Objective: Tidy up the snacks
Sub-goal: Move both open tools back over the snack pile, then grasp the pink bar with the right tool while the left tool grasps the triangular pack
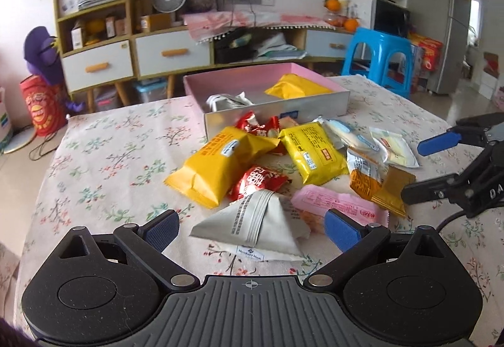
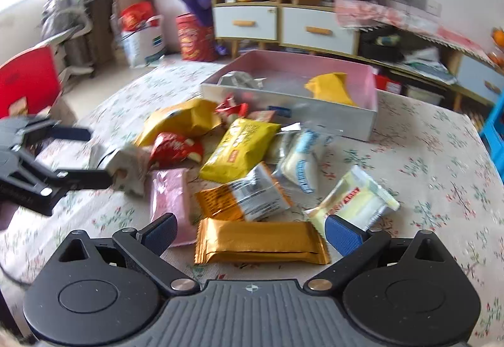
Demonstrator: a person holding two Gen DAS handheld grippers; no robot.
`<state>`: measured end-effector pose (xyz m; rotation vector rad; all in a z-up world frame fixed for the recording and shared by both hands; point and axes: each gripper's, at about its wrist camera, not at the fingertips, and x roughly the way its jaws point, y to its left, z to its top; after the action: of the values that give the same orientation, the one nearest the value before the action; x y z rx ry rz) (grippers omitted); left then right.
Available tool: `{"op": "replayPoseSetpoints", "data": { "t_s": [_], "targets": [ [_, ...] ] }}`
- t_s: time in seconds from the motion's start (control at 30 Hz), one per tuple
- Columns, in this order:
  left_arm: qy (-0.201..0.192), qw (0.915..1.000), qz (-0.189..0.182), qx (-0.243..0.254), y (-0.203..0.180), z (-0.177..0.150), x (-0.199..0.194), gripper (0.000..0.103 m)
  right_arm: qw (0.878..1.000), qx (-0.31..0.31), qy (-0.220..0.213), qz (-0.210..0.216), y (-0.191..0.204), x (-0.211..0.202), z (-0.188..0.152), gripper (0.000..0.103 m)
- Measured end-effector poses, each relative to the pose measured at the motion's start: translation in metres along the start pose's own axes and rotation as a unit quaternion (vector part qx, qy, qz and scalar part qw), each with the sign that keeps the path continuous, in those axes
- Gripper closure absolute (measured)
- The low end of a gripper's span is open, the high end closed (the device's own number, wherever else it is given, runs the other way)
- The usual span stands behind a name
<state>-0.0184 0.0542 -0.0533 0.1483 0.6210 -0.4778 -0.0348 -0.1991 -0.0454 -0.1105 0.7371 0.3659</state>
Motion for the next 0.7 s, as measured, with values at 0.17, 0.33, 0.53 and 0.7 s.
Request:
{"op": "replayPoseSetpoints", "data": {
  "t_s": [0.17,0.33,0.53,0.7],
  "targets": [
    [0.007,0.9999,-0.007,-0.005,0.000,0.007,0.008,0.003,1.000,-0.022,-0.003,0.011,0.008,0.000,0.001,0.010],
    [0.021,0.9994,-0.011,-0.027,0.007,0.010,0.016,0.006,0.998,-0.039,-0.019,0.042,0.024,0.000,0.012,0.013],
    [0.032,0.9985,-0.016,-0.041,0.013,0.010,0.019,0.012,0.993,-0.080,-0.001,0.084,0.052,0.011,0.017,0.024],
    [0.045,0.9976,-0.018,-0.050,0.018,0.008,0.021,0.024,0.989,-0.107,0.023,0.097,0.070,0.025,0.015,0.038]
  ]
}}
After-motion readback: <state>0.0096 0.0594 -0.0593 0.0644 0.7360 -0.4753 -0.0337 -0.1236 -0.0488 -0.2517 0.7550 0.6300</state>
